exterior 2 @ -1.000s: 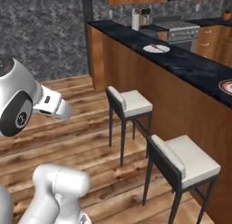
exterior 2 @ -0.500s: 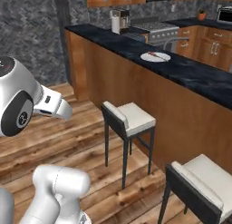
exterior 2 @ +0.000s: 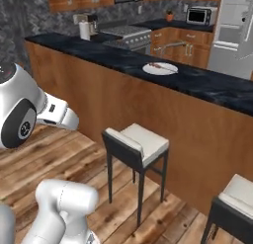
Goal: Pick up the banana and tangerine from the fridge and place one fruit on each plate on the dining counter.
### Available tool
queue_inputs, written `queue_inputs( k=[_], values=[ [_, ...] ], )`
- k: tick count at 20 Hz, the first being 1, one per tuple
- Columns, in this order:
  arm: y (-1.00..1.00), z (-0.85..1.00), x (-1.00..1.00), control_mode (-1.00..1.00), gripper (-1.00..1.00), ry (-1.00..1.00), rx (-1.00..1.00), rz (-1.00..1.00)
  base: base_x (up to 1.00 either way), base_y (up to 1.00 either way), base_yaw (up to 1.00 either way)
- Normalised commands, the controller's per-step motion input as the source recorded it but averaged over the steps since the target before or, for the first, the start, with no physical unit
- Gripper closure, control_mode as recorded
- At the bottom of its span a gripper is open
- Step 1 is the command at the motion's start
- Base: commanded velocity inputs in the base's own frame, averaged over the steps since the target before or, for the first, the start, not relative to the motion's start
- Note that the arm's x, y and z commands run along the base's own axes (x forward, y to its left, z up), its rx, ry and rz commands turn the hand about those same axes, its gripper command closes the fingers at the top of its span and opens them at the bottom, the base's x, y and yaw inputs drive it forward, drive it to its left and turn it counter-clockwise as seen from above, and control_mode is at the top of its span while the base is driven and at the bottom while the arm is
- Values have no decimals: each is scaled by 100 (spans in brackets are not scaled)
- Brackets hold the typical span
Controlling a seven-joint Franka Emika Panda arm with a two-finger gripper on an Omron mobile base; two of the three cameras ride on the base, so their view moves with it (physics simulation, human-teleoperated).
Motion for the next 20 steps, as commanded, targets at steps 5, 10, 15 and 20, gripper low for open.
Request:
queue_inputs(
  k=[5, 10, 15, 20],
  values=[
    [0, 0, 0, 100, 100, 0, 0, 0, 81, 94, -47],
    [0, 0, 0, 100, 100, 0, 0, 0, 77, 96, -54],
    [0, 0, 0, 100, 100, 0, 0, 0, 78, 84, -58],
    [0, 0, 0, 100, 100, 0, 0, 0, 89, 62, -45]
  ],
)
